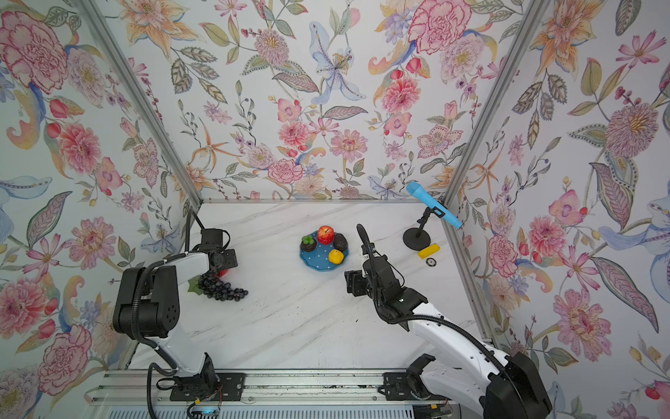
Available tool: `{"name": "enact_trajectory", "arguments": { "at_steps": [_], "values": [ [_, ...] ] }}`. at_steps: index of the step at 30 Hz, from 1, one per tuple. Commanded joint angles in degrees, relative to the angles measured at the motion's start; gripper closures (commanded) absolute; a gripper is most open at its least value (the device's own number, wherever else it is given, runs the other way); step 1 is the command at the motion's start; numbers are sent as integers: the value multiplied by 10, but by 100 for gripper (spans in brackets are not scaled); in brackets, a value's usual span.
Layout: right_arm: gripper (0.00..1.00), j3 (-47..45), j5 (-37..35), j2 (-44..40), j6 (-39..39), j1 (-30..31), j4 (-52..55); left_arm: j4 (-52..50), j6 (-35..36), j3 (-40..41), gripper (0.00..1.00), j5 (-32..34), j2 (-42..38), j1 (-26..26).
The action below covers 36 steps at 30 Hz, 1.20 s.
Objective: Arrange fruit in a fruit bowl
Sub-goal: Pick up the fruit from the middle-left of the table.
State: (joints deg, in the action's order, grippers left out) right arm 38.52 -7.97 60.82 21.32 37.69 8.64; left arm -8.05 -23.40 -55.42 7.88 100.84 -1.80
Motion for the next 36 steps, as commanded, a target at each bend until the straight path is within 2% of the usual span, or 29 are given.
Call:
{"name": "enact_trajectory", "arguments": {
  "at_steps": [1, 8, 12, 15, 23, 36],
  "values": [
    [25, -8, -2, -1, 7, -2, -10, -31, 3, -10, 20, -12, 15, 19],
    [25, -12, 1, 2, 9, -1, -12, -31, -10, -3, 26, -36, -12, 42],
    [25, -9, 5, 8, 11, -1, -17, -39, -15, 3, 22, -16, -21, 56],
    [25, -5, 8, 11, 12, -2, -18, -36, -17, 12, 23, 1, -18, 56],
    [25, 7, 10, 8, 10, -2, -9, -23, -18, 17, 24, -13, 4, 56],
    [25, 8, 8, -1, 11, -2, -3, -1, -20, 25, 34, -24, 17, 56]
  ]
}}
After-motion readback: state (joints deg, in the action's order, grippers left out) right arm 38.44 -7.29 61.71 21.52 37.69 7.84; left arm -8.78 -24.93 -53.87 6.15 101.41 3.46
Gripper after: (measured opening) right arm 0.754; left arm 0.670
